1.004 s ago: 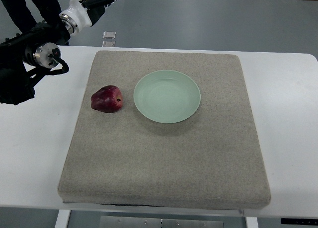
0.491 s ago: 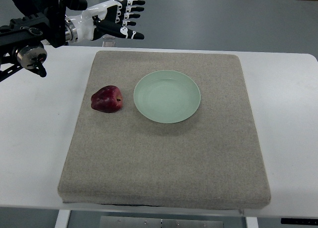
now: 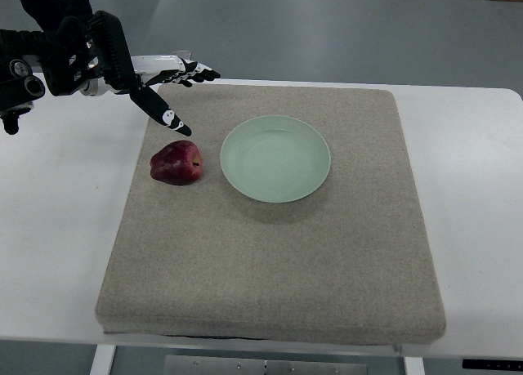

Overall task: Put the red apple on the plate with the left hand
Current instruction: 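Swing the left hand over the board and lower it toward the red apple, then close the left hand fingers around the red apple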

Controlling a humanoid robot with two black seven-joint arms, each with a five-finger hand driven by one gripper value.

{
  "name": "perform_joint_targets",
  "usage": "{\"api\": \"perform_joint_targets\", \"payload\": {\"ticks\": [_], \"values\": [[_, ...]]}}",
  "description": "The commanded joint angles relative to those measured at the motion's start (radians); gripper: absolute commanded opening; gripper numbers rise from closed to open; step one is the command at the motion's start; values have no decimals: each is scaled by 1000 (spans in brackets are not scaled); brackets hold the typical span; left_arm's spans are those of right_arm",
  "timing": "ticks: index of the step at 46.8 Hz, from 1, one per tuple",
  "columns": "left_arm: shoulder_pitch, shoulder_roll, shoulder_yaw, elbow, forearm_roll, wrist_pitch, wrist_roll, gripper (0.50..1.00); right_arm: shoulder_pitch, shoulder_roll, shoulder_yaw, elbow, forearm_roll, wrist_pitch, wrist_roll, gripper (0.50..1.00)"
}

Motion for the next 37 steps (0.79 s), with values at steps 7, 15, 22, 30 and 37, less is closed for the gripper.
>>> {"api": "perform_joint_targets", "payload": {"ticks": [7,15,22,30,37], "values": [[0,19,0,-3,107,-84,-17,986,0,0,0,0,0,-1,0,930],[0,33,0,-12,113,-131,-27,986,0,0,0,0,0,0,0,930],[2,38,-1,-17,155,-142,-27,986,0,0,0,0,0,0,0,932],[23,33,-3,-17,196,-122,-26,984,0,0,0,0,0,0,0,932],[43,21,-1,-17,227,-67,-26,981,0,0,0,0,0,0,0,932]]}}
